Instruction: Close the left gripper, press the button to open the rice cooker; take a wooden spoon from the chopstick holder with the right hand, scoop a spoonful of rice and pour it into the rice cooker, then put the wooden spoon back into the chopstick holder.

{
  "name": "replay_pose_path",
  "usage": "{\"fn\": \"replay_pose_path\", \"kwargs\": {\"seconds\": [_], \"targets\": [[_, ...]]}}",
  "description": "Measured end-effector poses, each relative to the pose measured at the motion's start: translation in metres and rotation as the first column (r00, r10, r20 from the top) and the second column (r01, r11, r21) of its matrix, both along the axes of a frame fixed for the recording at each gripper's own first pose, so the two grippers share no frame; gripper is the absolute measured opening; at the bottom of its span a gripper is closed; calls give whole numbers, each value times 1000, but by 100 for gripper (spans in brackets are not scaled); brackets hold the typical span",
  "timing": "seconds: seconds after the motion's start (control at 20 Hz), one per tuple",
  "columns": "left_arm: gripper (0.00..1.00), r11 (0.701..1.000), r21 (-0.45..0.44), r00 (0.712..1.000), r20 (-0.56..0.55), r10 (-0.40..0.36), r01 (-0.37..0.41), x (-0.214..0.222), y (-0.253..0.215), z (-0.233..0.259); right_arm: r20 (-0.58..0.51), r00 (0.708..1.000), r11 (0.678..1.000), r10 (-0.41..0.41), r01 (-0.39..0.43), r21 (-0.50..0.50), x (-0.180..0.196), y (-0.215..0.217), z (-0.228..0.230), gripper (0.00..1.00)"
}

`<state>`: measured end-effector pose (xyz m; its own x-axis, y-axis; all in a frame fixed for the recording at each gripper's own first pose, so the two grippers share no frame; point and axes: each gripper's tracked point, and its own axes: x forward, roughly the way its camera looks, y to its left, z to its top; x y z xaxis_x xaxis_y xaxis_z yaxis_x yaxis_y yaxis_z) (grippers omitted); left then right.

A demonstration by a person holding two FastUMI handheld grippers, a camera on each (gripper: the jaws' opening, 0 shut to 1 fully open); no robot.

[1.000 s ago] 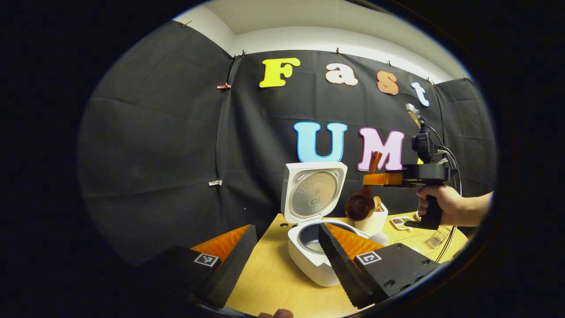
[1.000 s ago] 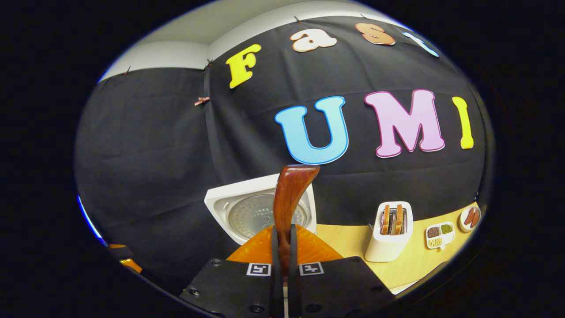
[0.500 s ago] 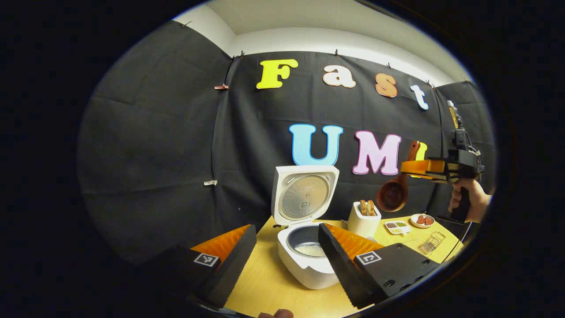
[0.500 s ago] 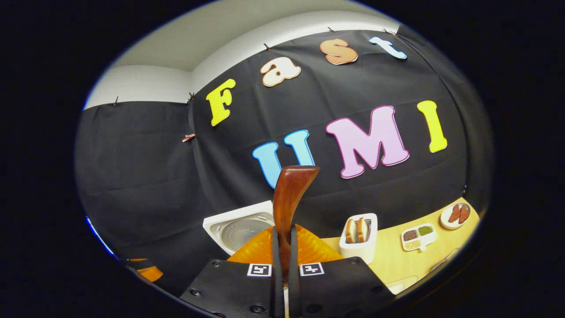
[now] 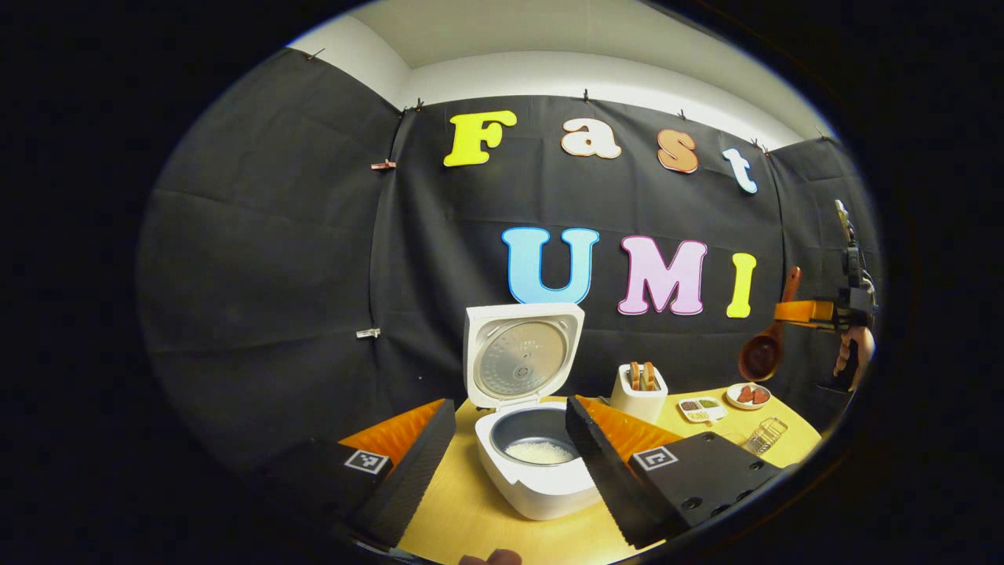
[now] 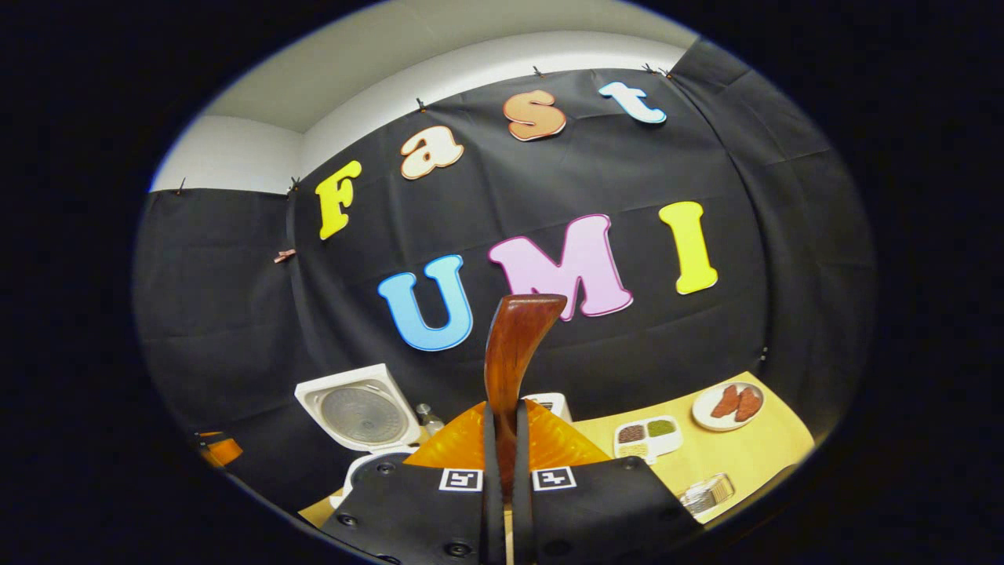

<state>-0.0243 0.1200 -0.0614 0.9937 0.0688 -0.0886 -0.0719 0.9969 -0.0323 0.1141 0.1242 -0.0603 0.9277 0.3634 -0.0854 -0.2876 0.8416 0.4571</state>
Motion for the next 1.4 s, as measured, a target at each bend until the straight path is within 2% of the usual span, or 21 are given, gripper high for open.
{"fn": "replay_pose_path", "kwargs": {"seconds": [0.4, 0.7, 1.05, 1.25, 1.4], "targets": [[97, 999, 37, 999, -5, 35, -35, 4, -32, 9, -61, 996, 995, -64, 59, -86, 10, -105, -69, 8], [97, 994, 65, 996, -23, 91, -89, -1, -54, 17, -194, 976, 986, -98, 69, -150, 18, -154, -174, 8], [97, 985, 86, 987, -50, 151, -147, -16, -76, 21, -355, 933, 993, -63, 24, -112, 28, -160, -279, 8], [97, 985, 69, 985, -58, 162, -158, -22, -86, 21, -436, 899, 999, -37, 18, -47, 26, -157, -316, 10], [97, 986, 73, 986, -59, 157, -153, -26, -90, 21, -472, 881, 999, -38, 37, -13, 20, -161, -325, 14]]}}
